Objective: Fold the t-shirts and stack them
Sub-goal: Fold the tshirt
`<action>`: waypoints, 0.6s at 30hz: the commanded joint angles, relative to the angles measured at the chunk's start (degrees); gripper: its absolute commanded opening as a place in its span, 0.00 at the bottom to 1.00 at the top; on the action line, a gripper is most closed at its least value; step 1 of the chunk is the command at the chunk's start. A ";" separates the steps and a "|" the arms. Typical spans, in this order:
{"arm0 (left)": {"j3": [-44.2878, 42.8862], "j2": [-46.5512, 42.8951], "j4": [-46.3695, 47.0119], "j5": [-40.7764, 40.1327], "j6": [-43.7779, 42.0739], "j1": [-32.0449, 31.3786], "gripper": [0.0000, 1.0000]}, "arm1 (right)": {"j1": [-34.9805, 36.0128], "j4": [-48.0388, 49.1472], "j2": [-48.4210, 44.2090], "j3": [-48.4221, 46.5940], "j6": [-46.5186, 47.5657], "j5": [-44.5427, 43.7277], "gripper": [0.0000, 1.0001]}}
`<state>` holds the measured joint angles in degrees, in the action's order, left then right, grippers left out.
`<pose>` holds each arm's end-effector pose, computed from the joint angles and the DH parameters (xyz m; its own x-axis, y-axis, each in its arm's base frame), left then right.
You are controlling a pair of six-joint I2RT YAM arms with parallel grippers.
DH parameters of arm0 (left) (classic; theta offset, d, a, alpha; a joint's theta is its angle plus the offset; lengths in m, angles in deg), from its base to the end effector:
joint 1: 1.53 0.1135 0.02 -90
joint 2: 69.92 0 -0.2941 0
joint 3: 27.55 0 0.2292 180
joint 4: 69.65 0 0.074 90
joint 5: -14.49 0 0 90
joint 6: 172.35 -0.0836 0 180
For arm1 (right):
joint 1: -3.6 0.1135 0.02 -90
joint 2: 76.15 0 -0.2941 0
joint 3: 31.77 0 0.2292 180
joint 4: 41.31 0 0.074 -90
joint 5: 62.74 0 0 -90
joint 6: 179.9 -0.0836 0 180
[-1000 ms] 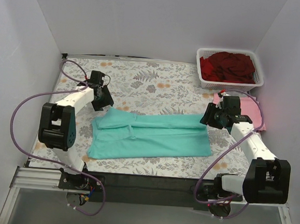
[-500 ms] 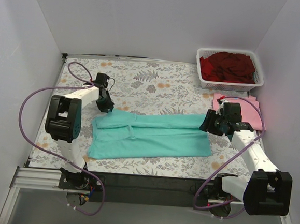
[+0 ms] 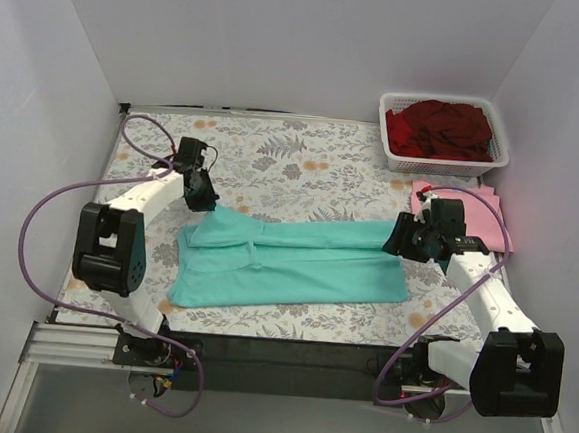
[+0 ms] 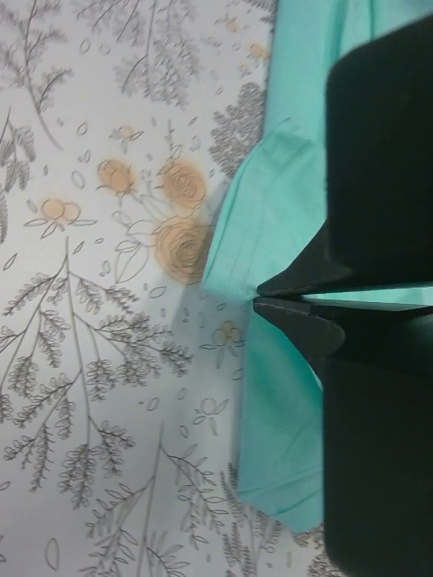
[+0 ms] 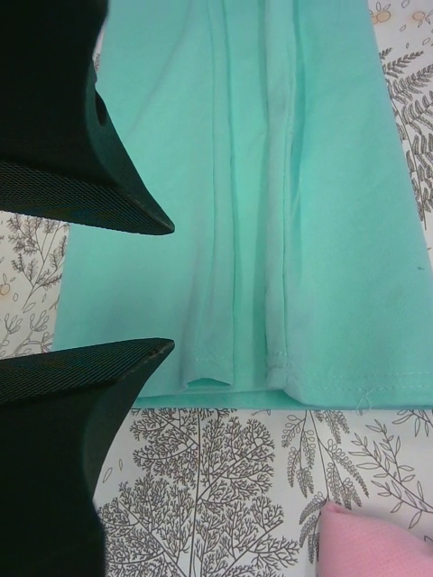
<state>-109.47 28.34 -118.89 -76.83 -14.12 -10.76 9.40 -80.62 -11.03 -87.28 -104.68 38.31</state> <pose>0.3432 -0.0538 0.1966 -0.4735 -0.8637 -0.1728 -0.7787 0.5022 -0.3762 0.2220 0.0387 0.2244 -0.7824 0.1722 -0.5985 -0.0257 0.9513 0.3073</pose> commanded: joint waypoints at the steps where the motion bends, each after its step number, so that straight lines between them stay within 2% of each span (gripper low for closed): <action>1: 2.75 -8.60 -1.97 3.06 -0.81 -0.26 0.00 | 0.61 -0.12 -1.40 -0.71 0.63 2.22 0.56; 12: 19.44 -24.25 -6.28 14.14 2.87 -0.26 0.00 | 4.73 2.52 -0.35 -2.55 0.64 6.53 0.56; 18: 26.56 -30.31 -8.56 14.95 7.70 -0.26 0.01 | 10.88 5.33 3.51 -5.36 -0.07 7.85 0.56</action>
<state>-84.64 1.76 -125.62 -63.93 -9.77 -10.78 17.25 -79.01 -8.87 -89.01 -104.68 44.23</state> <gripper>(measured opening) 0.010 0.564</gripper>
